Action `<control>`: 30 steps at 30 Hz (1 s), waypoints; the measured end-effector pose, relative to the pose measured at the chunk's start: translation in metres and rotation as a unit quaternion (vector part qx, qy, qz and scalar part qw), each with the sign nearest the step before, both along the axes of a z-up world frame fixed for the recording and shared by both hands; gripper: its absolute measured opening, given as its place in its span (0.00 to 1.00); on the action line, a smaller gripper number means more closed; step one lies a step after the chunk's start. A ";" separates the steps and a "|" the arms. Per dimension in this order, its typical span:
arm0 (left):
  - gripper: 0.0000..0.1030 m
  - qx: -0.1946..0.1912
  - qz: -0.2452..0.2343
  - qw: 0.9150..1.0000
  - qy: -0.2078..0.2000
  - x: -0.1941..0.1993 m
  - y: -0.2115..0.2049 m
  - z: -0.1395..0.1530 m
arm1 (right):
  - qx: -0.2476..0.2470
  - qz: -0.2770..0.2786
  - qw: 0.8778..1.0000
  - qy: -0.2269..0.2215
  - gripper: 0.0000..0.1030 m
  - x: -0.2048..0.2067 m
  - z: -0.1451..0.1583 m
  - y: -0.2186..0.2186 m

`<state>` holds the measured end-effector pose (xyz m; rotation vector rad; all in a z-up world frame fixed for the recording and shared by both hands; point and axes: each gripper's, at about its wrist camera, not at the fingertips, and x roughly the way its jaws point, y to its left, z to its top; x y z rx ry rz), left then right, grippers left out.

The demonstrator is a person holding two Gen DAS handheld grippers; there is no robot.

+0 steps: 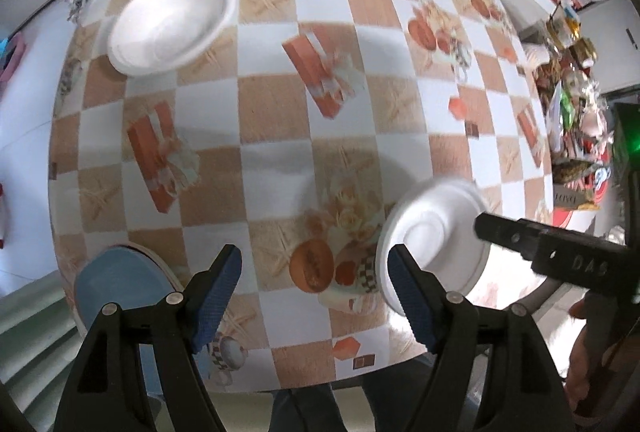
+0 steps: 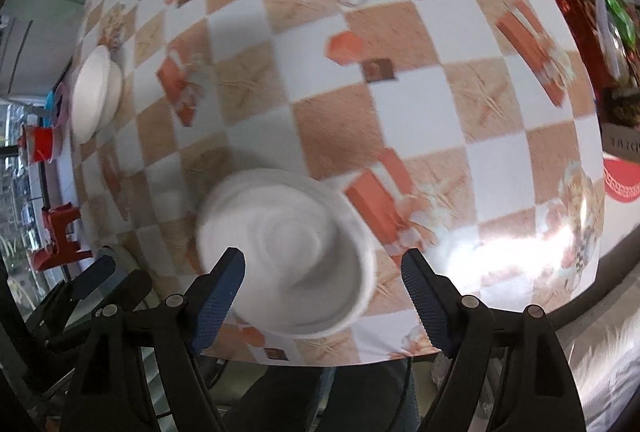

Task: Organize plates and bowls
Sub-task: 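Move both grippers to the next white round plate and close on its rim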

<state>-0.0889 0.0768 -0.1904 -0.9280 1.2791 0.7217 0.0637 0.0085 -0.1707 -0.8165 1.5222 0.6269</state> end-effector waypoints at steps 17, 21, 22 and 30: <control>0.76 0.052 0.118 0.992 -0.010 -0.048 0.103 0.032 | 0.028 0.107 0.994 0.025 0.79 -0.061 0.005 0.106; 0.76 0.064 0.134 0.989 0.001 -0.055 0.130 0.029 | 0.032 0.126 0.991 0.026 0.79 -0.072 -0.002 0.134; 0.76 0.065 0.136 0.988 0.004 -0.056 0.136 0.027 | 0.032 0.131 0.990 0.027 0.79 -0.074 -0.004 0.141; 0.76 0.087 0.168 0.981 0.049 -0.075 0.183 -0.002 | 0.021 0.157 0.987 0.021 0.79 -0.081 -0.034 0.187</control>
